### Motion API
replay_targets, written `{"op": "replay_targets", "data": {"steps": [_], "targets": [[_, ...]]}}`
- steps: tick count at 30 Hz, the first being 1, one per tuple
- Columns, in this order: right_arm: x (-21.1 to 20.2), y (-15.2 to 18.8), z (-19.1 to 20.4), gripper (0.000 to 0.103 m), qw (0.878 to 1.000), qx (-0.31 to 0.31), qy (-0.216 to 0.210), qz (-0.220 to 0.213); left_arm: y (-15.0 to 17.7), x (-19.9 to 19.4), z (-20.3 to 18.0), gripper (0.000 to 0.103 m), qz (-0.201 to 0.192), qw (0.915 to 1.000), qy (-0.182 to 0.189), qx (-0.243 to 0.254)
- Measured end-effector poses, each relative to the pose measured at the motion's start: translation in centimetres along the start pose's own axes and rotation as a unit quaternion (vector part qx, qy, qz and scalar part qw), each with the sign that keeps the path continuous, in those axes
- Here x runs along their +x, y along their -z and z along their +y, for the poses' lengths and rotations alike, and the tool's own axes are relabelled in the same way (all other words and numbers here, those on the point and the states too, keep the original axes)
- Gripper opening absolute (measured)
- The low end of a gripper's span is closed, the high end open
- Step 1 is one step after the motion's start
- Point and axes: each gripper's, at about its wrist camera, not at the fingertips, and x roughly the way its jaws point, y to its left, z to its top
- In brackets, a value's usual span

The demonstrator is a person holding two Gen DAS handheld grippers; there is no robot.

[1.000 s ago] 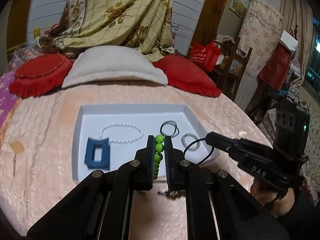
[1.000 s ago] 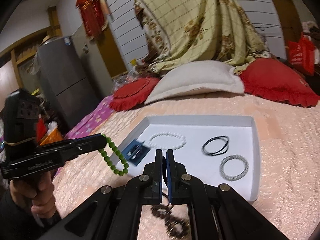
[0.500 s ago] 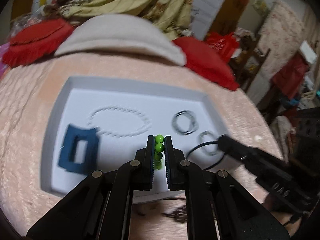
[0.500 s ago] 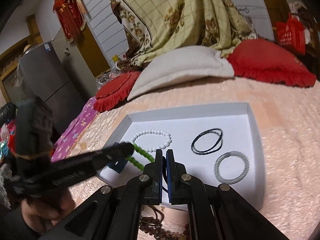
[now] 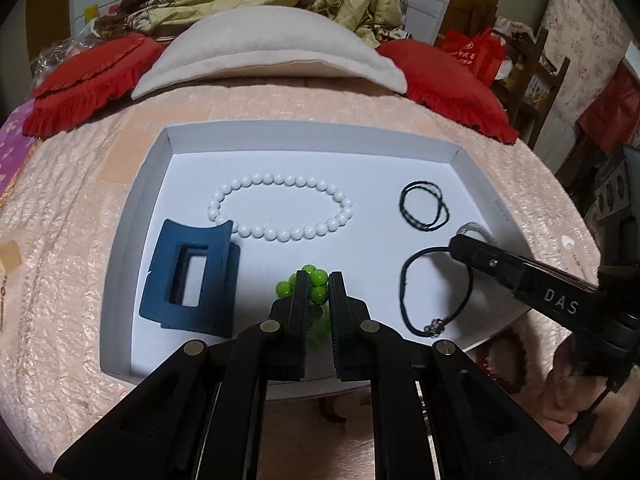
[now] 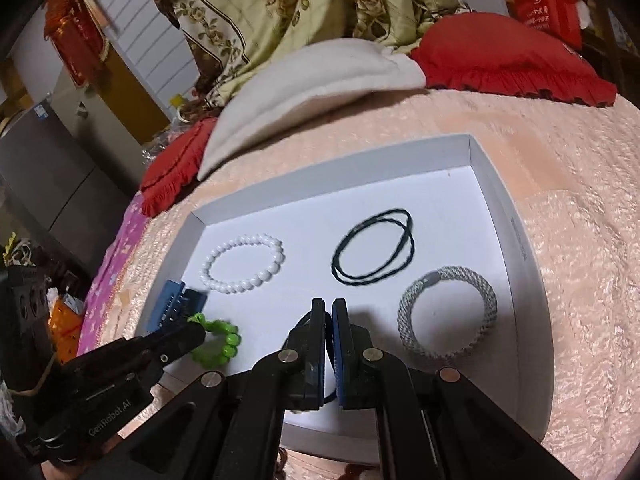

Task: Organize jewelry
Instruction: 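Release the green bracelet in the tray with the left tool while the right tool drops the hair tie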

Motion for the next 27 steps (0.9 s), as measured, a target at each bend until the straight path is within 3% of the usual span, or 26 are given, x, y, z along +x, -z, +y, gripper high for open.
{"op": "replay_targets", "data": {"steps": [8, 11, 13, 15, 19, 27], "targets": [[0.1, 0.2, -0.2, 0.003, 1.0, 0.004, 0.002, 0.005, 0.3, 0.0, -0.3, 0.008, 0.001, 0.9998, -0.018, 0.011], [0.1, 0.2, -0.4, 0.003, 1.0, 0.009, 0.003, 0.005, 0.5, 0.0, -0.6, 0.014, 0.002, 0.9996, -0.022, 0.016], [0.1, 0.2, -0.4, 0.006, 1.0, 0.013, 0.002, 0.006, 0.5, 0.0, -0.7, 0.036, 0.001, 0.9995, -0.026, 0.017], [0.0, 0.2, -0.5, 0.01, 1.0, 0.016, 0.001, 0.005, 0.5, -0.1, -0.8, 0.047, -0.007, 0.9993, -0.032, 0.017], [-0.3, 0.3, -0.3, 0.037, 1.0, 0.013, 0.007, -0.002, 0.5, -0.3, -0.9, 0.048, -0.015, 0.9988, -0.042, 0.021], [-2.5, 0.2, 0.8, 0.041, 0.999, -0.02, 0.023, -0.043, 0.4, -0.6, -0.4, 0.05, -0.017, 0.9985, -0.05, 0.01]]}}
